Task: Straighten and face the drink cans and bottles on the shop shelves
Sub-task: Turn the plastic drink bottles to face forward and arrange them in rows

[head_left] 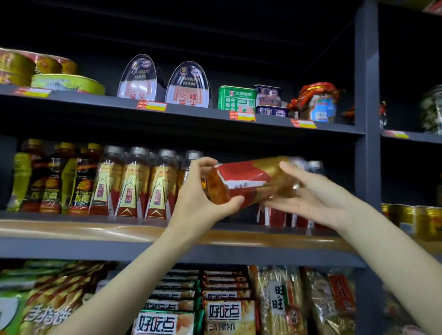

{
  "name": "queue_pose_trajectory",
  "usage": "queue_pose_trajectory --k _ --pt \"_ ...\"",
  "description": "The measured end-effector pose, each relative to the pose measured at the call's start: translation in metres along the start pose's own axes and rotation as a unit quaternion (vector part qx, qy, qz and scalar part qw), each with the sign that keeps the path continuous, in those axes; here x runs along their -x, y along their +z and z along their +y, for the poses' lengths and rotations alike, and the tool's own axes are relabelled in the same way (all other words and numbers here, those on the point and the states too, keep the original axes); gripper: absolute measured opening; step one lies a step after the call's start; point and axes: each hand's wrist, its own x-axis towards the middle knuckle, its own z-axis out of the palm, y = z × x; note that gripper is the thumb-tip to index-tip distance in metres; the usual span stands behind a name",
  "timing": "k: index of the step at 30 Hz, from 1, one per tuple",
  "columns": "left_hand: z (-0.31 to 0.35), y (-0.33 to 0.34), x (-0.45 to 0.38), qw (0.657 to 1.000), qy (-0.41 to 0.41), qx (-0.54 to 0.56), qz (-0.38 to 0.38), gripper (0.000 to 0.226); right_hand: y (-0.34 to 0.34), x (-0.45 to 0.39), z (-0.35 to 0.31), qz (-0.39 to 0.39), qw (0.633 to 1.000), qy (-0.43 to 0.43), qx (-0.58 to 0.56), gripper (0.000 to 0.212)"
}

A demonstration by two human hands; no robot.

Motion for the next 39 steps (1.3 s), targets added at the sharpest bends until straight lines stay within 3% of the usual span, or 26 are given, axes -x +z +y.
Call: queue_pose_trajectory --k 2,5,8,11,13,16,19,22,25,28,30,32,34,36,39 --pt "0.004 -0.004 0.000 0.997 0.056 -0.041 -0.035 0.073 -0.001 0.001 0.009 -0.007 0.996 0.061 -0.061 0.049" --pt "0.009 -0.005 0.004 0.994 0.050 -0.055 -0.084 0.075 -0.001 -0.001 0.021 0.034 0.993 0.051 -0.097 0.051" --pt "0.007 -0.001 0.009 0.993 -0.053 0.034 -0.097 0.074 0.000 0.000 0.021 0.062 0.992 0.021 -0.110 0.043" --pt "0.002 0.003 0.008 0.952 -0.192 0.222 -0.084 0.084 0.003 0.004 0.017 0.057 0.993 0.003 -0.100 0.031" --pt "0.001 0.004 0.006 0.940 -0.222 0.252 -0.068 0.090 0.004 0.006 0.017 0.050 0.993 0.002 -0.108 0.029" --pt "0.003 0.003 0.004 0.958 -0.198 0.199 -0.058 0.081 0.000 0.007 0.018 0.037 0.991 0.009 -0.132 0.043" --pt "0.010 -0.001 0.003 0.987 -0.107 0.112 -0.039 0.070 -0.007 0.009 0.015 0.013 0.995 0.037 -0.092 0.048" --pt "0.018 -0.010 -0.002 0.991 0.029 0.035 -0.128 0.077 -0.008 0.011 0.011 -0.005 0.996 0.060 -0.070 0.049" --pt "0.017 -0.013 -0.005 0.976 0.065 -0.025 -0.206 0.080 -0.003 0.013 0.013 0.041 0.997 0.027 -0.060 0.046" --pt "0.016 -0.009 -0.001 0.969 -0.065 0.091 -0.222 0.069 0.000 0.012 0.015 0.066 0.996 -0.062 -0.018 0.042" --pt "0.014 -0.007 0.001 0.930 -0.187 0.219 -0.229 0.065 0.002 0.013 0.014 0.058 0.989 -0.129 0.048 0.053" --pt "0.008 -0.004 0.004 0.919 -0.219 0.258 -0.202 0.064 0.003 0.015 0.013 0.044 0.980 -0.171 0.091 0.062" --pt "0.006 -0.002 0.006 0.950 -0.166 0.209 -0.162 0.061 0.001 0.014 0.017 0.041 0.978 -0.176 0.105 0.061" --pt "0.004 -0.001 0.005 0.986 -0.061 0.095 -0.124 0.060 -0.001 0.013 0.020 0.028 0.988 -0.137 0.070 0.048" --pt "-0.001 -0.001 0.003 0.988 0.076 -0.068 -0.114 0.070 -0.003 0.008 0.024 -0.003 0.998 -0.065 -0.011 0.040"
